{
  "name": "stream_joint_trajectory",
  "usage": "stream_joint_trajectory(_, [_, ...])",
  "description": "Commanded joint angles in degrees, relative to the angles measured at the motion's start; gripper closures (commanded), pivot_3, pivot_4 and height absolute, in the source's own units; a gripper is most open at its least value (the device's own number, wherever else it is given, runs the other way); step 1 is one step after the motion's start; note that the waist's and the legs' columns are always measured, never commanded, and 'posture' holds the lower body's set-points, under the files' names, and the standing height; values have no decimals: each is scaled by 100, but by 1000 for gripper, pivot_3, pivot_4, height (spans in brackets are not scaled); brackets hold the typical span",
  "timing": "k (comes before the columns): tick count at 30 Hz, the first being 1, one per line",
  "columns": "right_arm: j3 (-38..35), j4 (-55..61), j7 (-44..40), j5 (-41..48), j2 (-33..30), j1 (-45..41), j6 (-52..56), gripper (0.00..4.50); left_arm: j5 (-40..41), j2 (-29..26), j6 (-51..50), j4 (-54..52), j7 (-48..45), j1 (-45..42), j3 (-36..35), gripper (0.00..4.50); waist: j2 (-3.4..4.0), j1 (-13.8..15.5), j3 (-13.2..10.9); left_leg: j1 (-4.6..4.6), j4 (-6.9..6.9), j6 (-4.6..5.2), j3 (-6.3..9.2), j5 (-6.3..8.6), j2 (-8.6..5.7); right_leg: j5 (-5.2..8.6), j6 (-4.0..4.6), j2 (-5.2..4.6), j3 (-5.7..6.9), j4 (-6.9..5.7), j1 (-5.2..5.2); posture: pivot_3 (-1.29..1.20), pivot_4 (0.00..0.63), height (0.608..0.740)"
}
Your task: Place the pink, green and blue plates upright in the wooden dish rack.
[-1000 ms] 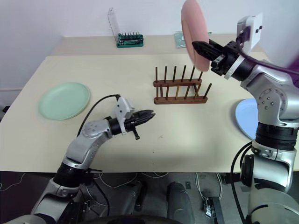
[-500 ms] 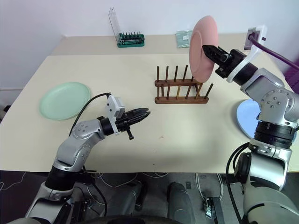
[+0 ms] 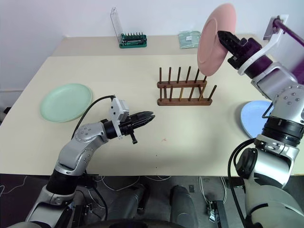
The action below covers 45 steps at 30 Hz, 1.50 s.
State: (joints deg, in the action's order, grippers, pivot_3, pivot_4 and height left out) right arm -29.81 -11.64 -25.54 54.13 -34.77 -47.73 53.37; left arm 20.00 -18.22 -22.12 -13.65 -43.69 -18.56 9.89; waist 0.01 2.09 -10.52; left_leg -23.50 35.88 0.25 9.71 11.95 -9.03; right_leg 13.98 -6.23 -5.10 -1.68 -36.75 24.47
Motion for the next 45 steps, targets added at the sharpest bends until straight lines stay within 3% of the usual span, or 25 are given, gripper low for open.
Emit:
stream_joint_trajectory(1, [-69,118,32,-51,-24,153,-120,4467,64,-31,26,-217,-8,16,-17,3979,0,-3,0,0,0,0,0,0,0,0,0,0,0,0,0,0,150,740])
stream_joint_trajectory(6, [-17,-197,66,-266,-10,260,-246,4467,48,-42,28,-200,-25,-9,34,3979,2,-14,-1,0,0,0,-2,0,0,0,0,1,0,-1,0,0,150,740])
stream_joint_trajectory(9, [23,-297,39,-321,0,275,-249,3406,38,-43,31,-193,-19,-22,40,3979,2,-9,-1,0,-1,0,-1,0,0,0,0,1,0,0,1,0,150,740])
stream_joint_trajectory(14, [148,-107,-111,-632,-113,297,-638,993,29,-40,22,-230,11,10,56,3979,2,-9,-1,0,-1,0,-1,0,0,0,0,1,0,0,1,0,150,740])
stream_joint_trajectory(21, [453,-189,-493,-1716,-750,194,-1946,993,-279,198,213,167,698,-320,-258,3979,3,18,-1,-2,0,0,-1,0,-1,0,-1,1,3,7,-2,0,150,740])
stream_joint_trajectory(23, [536,-79,-745,-1793,-894,145,-2151,958,-432,177,183,293,959,-428,-354,3461,3,1,-2,-2,0,0,-2,0,-1,0,-1,2,4,10,-2,0,150,740])
stream_joint_trajectory(25, [948,622,-1447,-1815,-1221,68,-2260,958,-580,71,-53,273,1639,-577,-922,2861,8,-51,-5,-2,-1,2,-4,1,1,0,-2,3,3,11,-2,0,150,740])
stream_joint_trajectory(29, [1950,2033,-2518,-1644,-1351,176,-2092,958,-893,-297,-979,-109,3127,-593,-2304,787,3,-288,-3,-1,-37,-5,-14,5,28,-1,-7,7,10,10,22,0,150,740])
stream_joint_trajectory(32, [2578,2418,-2819,-1762,-1118,383,-2109,958,-1278,-574,-1721,-334,4038,-428,-3221,787,-24,-303,3,7,-37,-22,-17,15,45,-2,-4,12,28,13,20,0,150,740])
stream_joint_trajectory(36, [3350,2468,-2916,-2169,-619,577,-2309,958,-1541,-796,-2804,-825,4557,15,-3981,787,-30,-273,1,8,-33,-23,-26,15,45,-11,6,13,27,18,19,0,150,740])
stream_joint_trajectory(40, [3755,2228,-2911,-2567,-214,683,-2497,958,-1198,-89,-3935,-1144,5041,-86,-5188,787,-40,-112,-4,5,-17,-25,-22,15,44,-26,3,18,33,27,11,0,150,740])
stream_joint_trajectory(45, [4142,2173,-3084,-2975,-32,1061,-2848,958,-677,613,-4599,-1159,4977,-134,-5927,787,-68,17,-2,5,2,-38,-14,26,46,-40,-1,35,44,45,-7,0,150,740])
